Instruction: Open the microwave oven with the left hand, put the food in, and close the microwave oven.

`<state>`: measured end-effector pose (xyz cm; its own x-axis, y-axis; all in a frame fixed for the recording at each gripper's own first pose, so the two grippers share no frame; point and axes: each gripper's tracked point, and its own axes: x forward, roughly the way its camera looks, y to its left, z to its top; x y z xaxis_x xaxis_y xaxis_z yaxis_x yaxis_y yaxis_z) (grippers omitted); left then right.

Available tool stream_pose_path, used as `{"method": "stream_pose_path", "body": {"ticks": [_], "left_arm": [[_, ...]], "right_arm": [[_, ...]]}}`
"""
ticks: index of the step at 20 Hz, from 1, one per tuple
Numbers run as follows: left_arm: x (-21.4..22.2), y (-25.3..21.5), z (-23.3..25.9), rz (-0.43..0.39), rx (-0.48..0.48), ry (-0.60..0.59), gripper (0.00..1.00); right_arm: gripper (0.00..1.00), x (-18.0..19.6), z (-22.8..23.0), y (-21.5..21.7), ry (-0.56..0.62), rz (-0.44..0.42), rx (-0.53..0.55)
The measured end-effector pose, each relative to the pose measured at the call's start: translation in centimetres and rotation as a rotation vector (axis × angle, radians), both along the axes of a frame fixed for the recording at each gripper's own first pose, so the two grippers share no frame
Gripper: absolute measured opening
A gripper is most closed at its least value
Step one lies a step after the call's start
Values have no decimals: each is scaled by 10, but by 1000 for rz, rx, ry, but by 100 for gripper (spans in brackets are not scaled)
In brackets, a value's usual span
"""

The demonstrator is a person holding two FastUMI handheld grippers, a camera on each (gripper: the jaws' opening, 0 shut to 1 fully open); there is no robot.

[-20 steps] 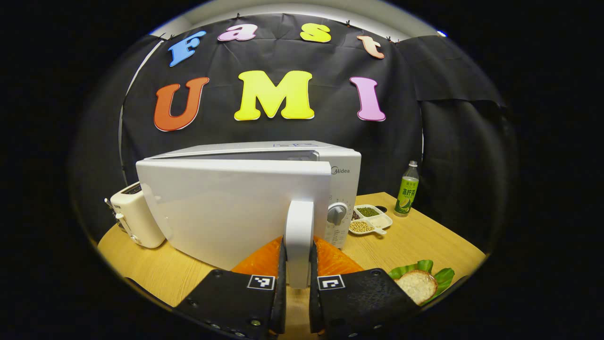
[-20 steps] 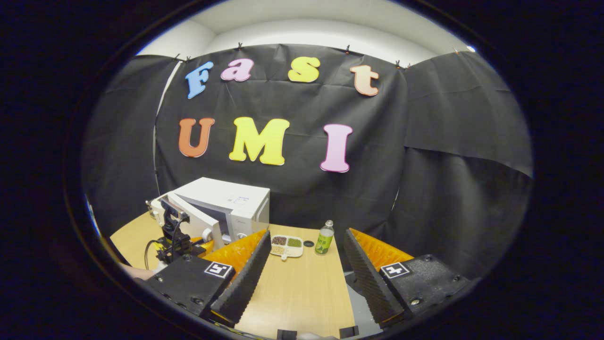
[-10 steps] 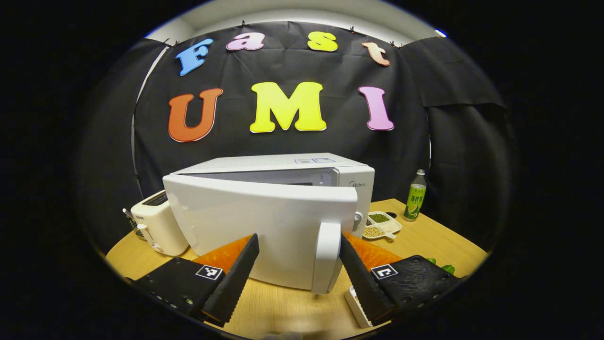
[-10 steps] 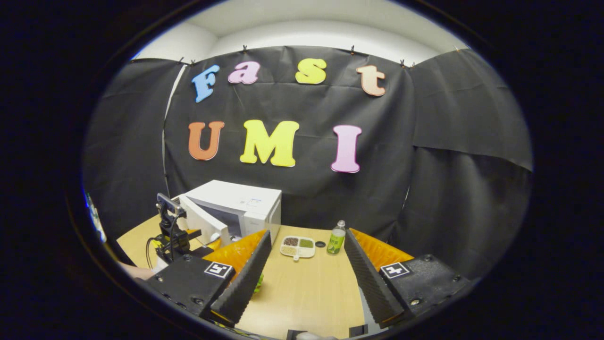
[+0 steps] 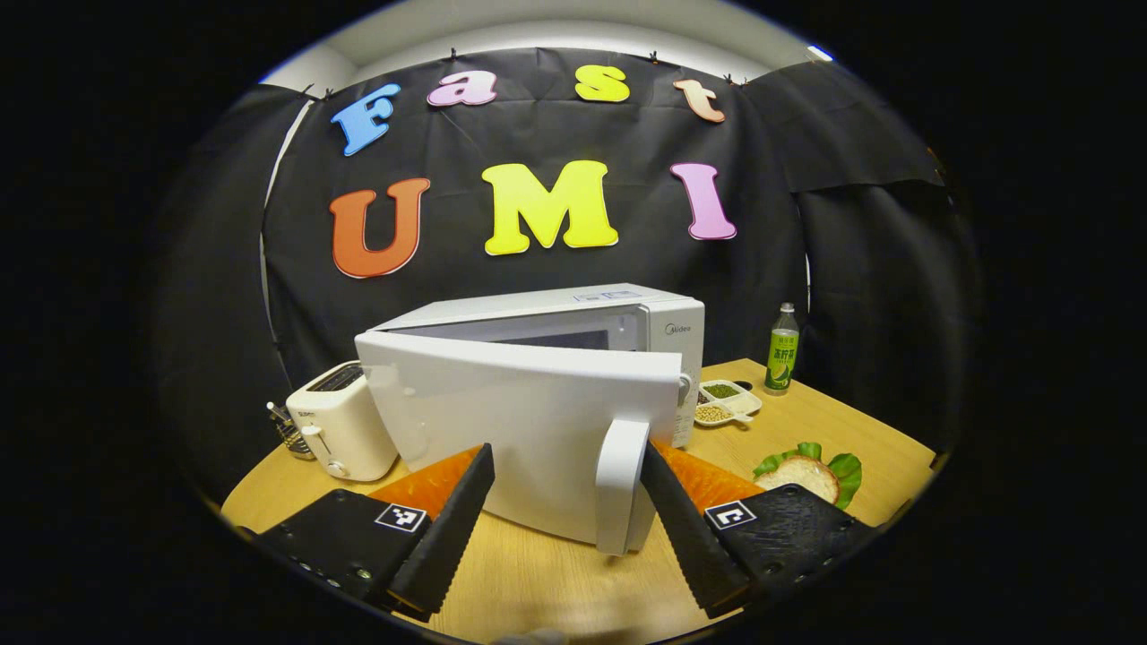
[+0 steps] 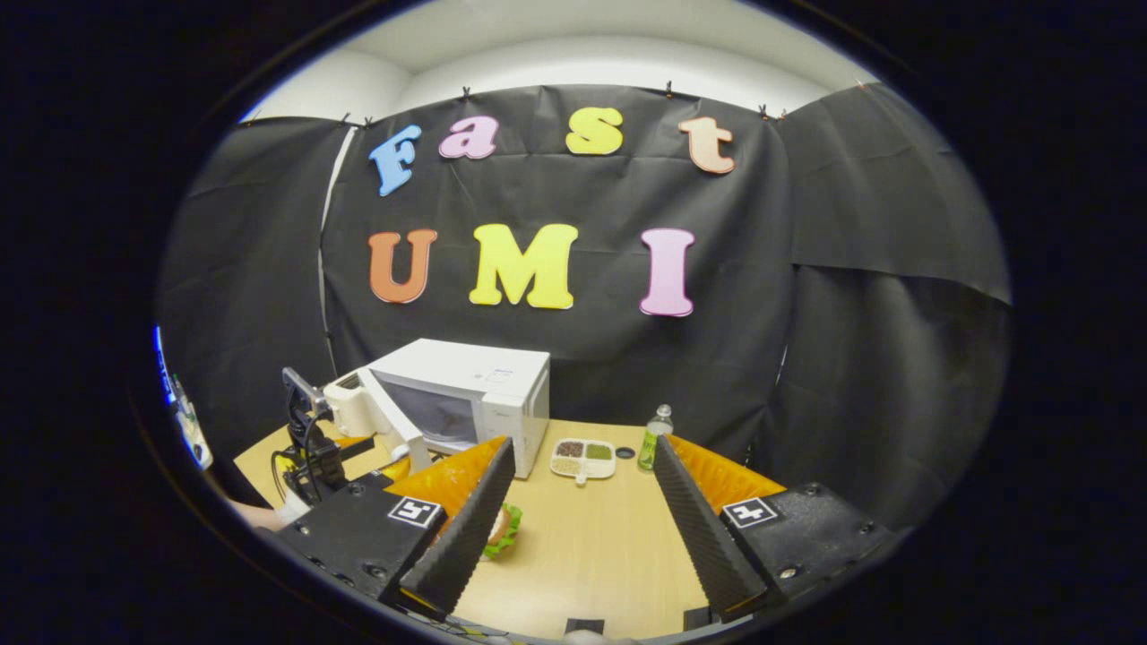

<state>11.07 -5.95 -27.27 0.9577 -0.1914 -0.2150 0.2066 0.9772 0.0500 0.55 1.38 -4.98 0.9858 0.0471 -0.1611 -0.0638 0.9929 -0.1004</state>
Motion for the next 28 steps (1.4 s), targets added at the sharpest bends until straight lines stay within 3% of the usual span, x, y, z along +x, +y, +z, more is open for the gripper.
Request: {"method": "stream_pose_path", "body": {"ticks": [6,12,18,23,27,28], "left_arm": [[-52,57,-4,70,36,25,96],[-93,146,-14,235,78,80,96],[-115,215,-17,335,126,116,97],[-136,261,-5,441,115,101,96],[-147,273,14,491,115,82,97],[-150,270,21,496,95,75,97]], "right_arm": [[99,-6,-17,21,14,44,13],[99,-6,-43,31,45,64,21],[99,7,-77,33,102,79,14],[99,31,-122,38,179,116,30],[99,57,-176,45,297,163,101],[93,65,-190,47,335,180,121]]}}
